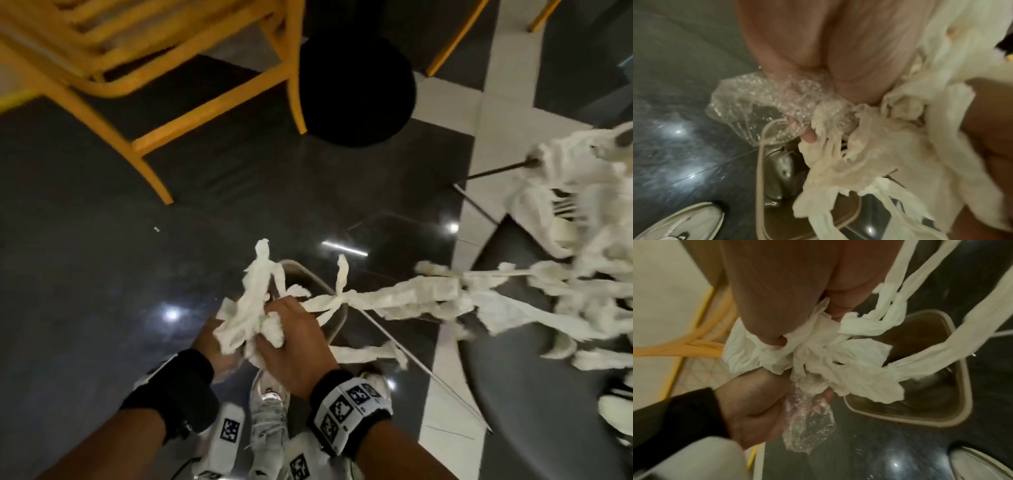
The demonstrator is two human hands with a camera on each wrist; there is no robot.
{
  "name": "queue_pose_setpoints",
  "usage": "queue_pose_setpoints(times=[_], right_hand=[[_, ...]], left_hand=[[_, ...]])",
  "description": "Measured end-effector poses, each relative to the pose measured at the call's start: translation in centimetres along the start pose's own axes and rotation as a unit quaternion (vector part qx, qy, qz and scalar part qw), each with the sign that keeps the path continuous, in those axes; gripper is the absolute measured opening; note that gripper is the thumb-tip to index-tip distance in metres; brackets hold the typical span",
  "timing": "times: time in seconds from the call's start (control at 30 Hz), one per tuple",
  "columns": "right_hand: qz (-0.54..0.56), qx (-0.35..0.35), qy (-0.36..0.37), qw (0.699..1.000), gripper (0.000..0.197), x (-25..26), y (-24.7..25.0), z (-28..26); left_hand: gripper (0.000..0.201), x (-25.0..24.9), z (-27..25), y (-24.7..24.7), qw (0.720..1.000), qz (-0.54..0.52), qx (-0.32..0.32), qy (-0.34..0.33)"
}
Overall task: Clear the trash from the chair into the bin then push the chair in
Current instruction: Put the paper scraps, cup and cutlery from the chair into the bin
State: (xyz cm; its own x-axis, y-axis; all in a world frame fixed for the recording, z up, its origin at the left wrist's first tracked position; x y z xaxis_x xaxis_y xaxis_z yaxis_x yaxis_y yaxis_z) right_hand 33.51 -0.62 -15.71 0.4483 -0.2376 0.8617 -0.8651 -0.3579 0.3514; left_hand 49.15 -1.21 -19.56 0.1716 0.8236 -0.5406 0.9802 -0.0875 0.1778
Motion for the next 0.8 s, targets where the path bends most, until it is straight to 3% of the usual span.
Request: queue_pose_setpoints(times=[0.03, 0.07, 0.17, 0.27, 0.33, 0.43, 0.53, 0.63, 0.7, 0.8], right_hand=[[-0.006, -0.006, -0.019, 1.0, 0.019, -1.4, -0.6, 0.8], [-0.015, -0.008, -0.039, 0.999, 0.02, -3.1, -1.4, 1.6], [-0.055, 0.008, -0.09, 0.994, 0.034, -7.7, -2.8, 3.5], [-0.065, 0.04, -0.132, 0.988, 0.042, -11.8, -4.2, 4.6], [-0.053, 0.074, -0.197, 0.976, 0.059, -14.0, -4.5, 4.8], [-0.071, 0.114, -0.267, 0.954, 0.093, -15.2, -3.6, 4.6], [-0.096, 0.11, -0.243, 0.959, 0.085, -14.7, -1.8, 4.3], [-0.151, 0.043, -0.126, 0.979, 0.069, -12.6, -0.1, 4.2], [-0.231, -0.006, -0.069, 0.971, 0.063, -12.1, 1.0, 4.6], [-0.319, 0.0, -0.149, 0.936, 0.076, -13.8, 3.3, 5.3]], left_hand=[[0.024, -2.1, -0.9, -1.8, 0.999, 0.029, 0.011, -0.034], [0.019, 0.3, 2.2, -1.2, 0.996, 0.051, 0.009, -0.068], [0.011, 1.8, 4.6, -1.9, 0.994, 0.04, -0.018, -0.105], [0.031, 3.5, 5.4, -3.2, 0.998, -0.013, -0.003, -0.059], [0.047, 5.2, 6.1, -3.9, 0.999, -0.011, 0.038, -0.024], [0.063, 6.1, 6.5, -3.6, 0.985, 0.149, 0.08, -0.047], [0.061, 5.1, 6.5, -2.9, 0.961, 0.235, -0.005, -0.144], [0.054, 4.0, 7.0, -2.0, 0.948, 0.229, -0.092, -0.199], [0.056, 4.8, 8.0, -1.5, 0.951, 0.234, -0.112, -0.166], [0.052, 7.4, 9.6, -1.2, 0.966, 0.224, -0.086, -0.099]])
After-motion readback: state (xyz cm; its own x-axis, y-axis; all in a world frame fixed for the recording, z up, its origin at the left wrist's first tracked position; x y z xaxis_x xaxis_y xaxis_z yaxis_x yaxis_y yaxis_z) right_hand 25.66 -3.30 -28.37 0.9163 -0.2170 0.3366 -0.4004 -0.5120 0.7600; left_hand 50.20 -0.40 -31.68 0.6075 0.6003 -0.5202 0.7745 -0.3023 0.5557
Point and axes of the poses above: each hand's wrist, its own z-axis towards the middle knuckle, its own y-axis out of the back of the hand, x = y × z, the point moved 4 cm from there along z, towards the middle knuckle
